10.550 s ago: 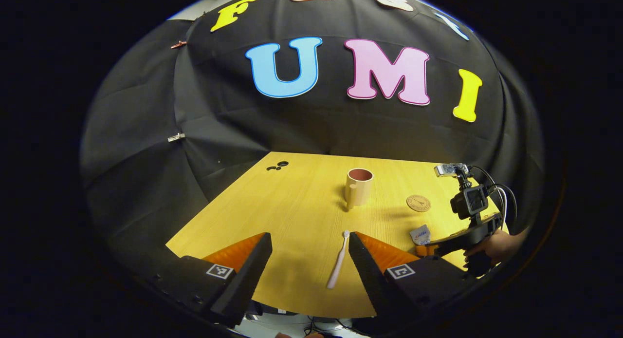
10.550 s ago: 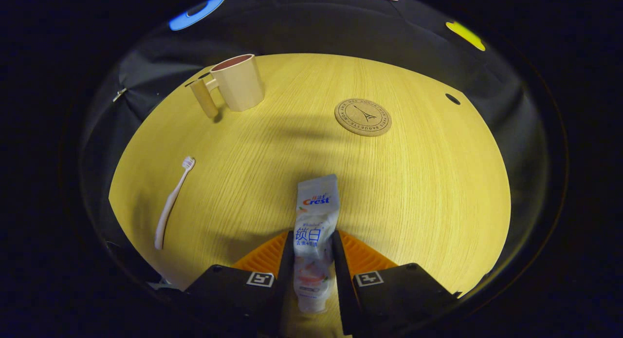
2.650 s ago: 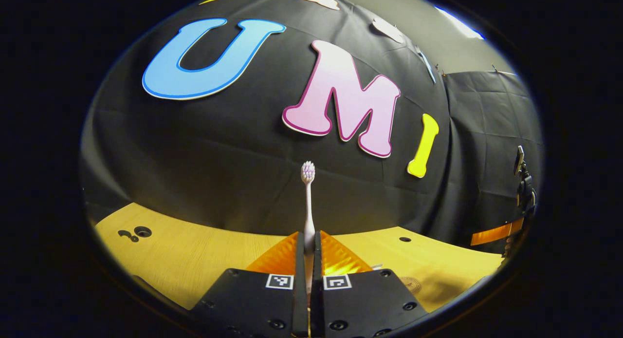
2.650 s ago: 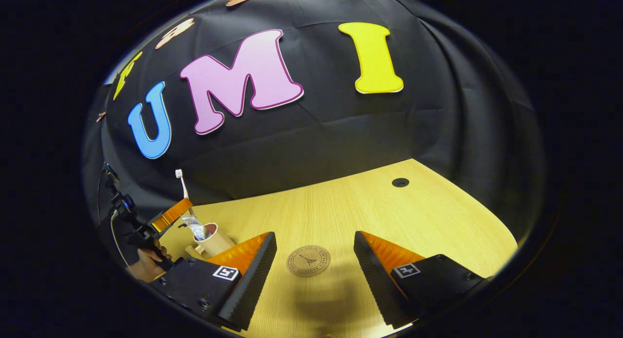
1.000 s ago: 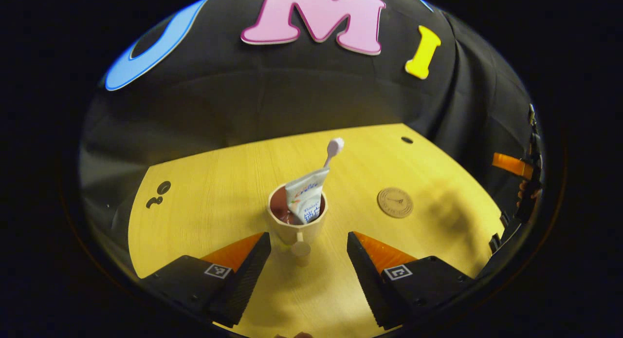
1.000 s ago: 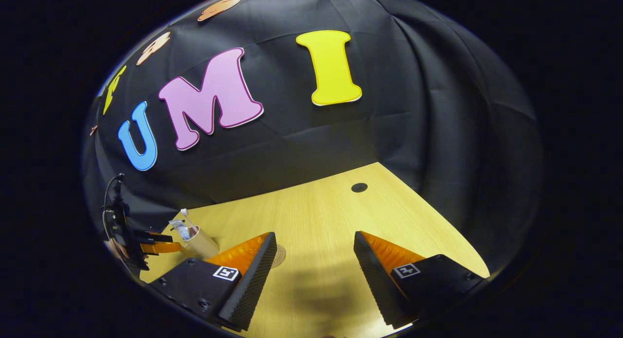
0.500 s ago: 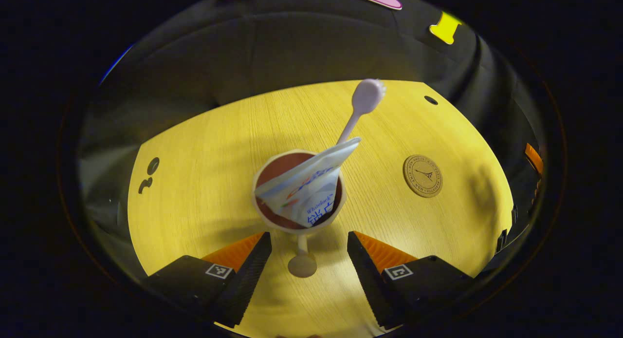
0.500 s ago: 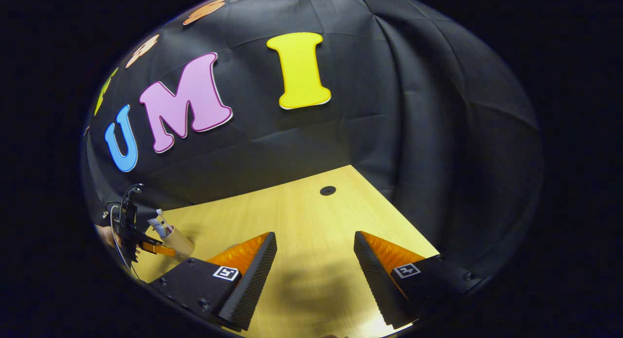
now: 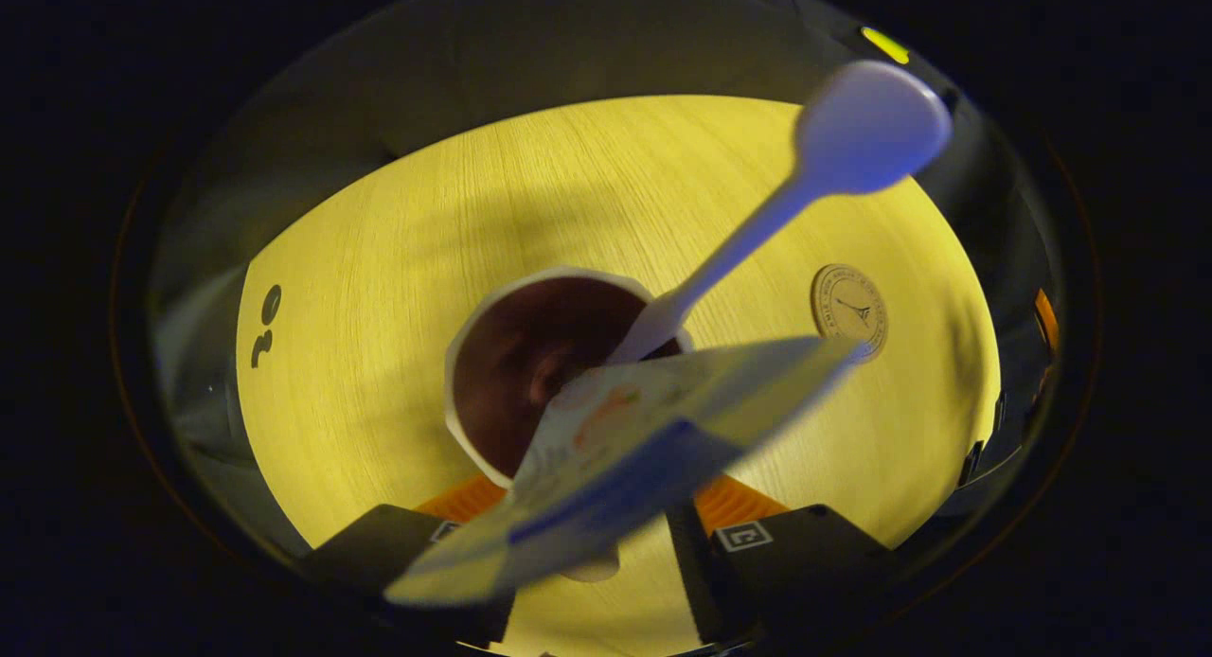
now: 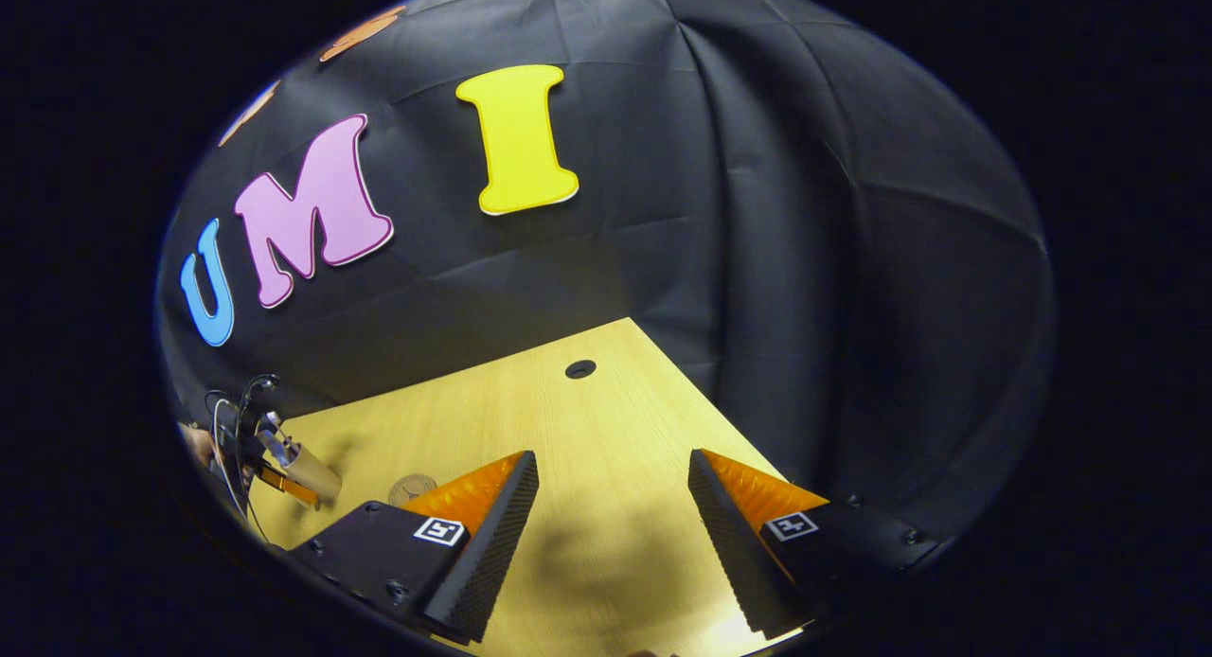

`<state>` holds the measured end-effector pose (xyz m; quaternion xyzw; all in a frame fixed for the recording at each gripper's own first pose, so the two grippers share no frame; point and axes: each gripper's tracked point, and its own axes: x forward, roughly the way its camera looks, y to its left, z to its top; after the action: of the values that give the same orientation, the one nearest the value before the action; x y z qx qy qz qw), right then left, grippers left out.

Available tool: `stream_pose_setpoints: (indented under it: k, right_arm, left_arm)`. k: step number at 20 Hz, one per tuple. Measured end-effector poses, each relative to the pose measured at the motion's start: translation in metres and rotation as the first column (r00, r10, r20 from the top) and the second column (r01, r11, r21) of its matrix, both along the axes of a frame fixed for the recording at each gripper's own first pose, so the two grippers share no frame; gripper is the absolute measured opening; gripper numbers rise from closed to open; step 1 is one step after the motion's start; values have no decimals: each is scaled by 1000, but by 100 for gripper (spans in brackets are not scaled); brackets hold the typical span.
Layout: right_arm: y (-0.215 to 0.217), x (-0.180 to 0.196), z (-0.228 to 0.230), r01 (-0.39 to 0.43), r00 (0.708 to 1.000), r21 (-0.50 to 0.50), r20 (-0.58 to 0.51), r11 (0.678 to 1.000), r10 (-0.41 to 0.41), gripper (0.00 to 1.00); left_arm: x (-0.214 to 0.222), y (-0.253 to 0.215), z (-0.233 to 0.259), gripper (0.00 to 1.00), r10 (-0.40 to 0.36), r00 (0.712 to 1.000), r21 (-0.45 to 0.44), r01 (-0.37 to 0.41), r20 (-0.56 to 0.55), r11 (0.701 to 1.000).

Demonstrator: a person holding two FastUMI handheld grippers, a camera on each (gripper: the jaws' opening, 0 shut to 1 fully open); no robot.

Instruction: Put the toothbrush and toothpaste on the desktop into the cup, then pick up the cup and place it on the coaster on the desktop.

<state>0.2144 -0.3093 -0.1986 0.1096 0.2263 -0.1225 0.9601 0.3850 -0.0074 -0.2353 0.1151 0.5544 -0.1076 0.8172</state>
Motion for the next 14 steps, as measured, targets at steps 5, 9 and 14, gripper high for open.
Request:
stream_pose_setpoints:
  k: [5, 9, 14]
  right_arm:
    - [12, -15, -18, -3, 999, 20, -52, 1000, 4, 98]
    - [22, -23, -21, -14, 997, 30, -74, 999, 16, 98]
    - [25, -26, -19, -25, 996, 29, -83, 999, 28, 98]
  left_arm:
    - [0, 3, -2, 65, 32, 999, 14, -32, -14, 999]
    - [-3, 0, -2, 65, 40, 999, -5, -40, -20, 999]
    - [-8, -12, 1, 66, 58, 998, -43, -58, 4, 997]
